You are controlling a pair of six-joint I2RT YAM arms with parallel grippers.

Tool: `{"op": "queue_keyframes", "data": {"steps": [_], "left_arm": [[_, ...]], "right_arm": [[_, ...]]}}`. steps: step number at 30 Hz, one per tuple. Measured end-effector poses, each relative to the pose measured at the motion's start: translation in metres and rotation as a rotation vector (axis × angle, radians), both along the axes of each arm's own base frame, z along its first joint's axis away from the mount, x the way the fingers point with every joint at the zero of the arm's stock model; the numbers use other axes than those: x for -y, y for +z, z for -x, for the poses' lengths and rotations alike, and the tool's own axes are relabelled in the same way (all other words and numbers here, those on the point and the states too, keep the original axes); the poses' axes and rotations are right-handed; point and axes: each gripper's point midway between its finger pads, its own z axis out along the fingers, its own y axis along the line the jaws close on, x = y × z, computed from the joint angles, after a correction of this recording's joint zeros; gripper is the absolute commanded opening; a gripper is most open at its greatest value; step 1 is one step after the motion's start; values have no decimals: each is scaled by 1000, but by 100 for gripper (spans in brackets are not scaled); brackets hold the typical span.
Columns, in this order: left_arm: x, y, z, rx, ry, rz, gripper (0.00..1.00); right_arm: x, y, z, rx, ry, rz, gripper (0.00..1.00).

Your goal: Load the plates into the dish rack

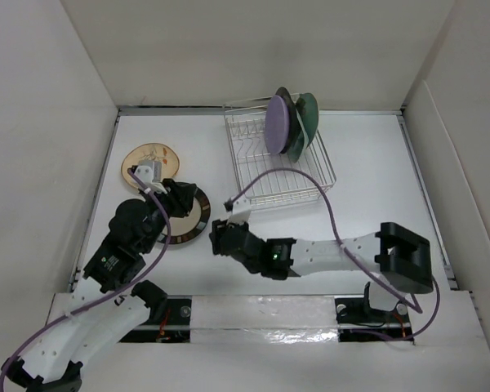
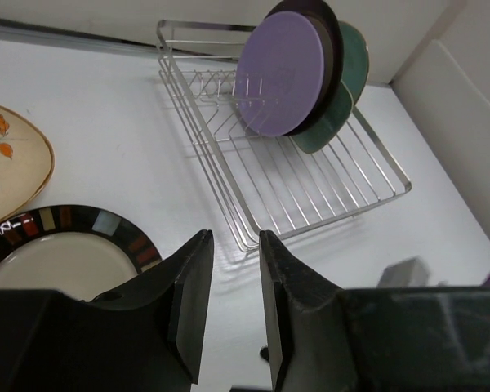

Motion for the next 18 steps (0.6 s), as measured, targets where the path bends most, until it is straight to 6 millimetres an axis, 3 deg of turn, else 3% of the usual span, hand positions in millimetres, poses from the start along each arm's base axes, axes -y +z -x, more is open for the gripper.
{"op": "queue_keyframes", "data": {"steps": [1,5,9,12,18], "left_arm": [[-2,3,1,11,5,8,27],[-5,13,3,44,8,35,27],[-6,19,7,60,3,50,27],[-6,23,11,74,-9,66,27],[-4,28,17,89,-36,86,27]], "right_arm": [[-2,-21,11,-46,-8,-15,69],[-24,-73,36,-197,-57,-119,72],[-44,-109,32,-302,-129,-203,76],[-52,-123,17,-347,-184,-264,78],[-70,-118,-22,-381,-282,-428,77]]}}
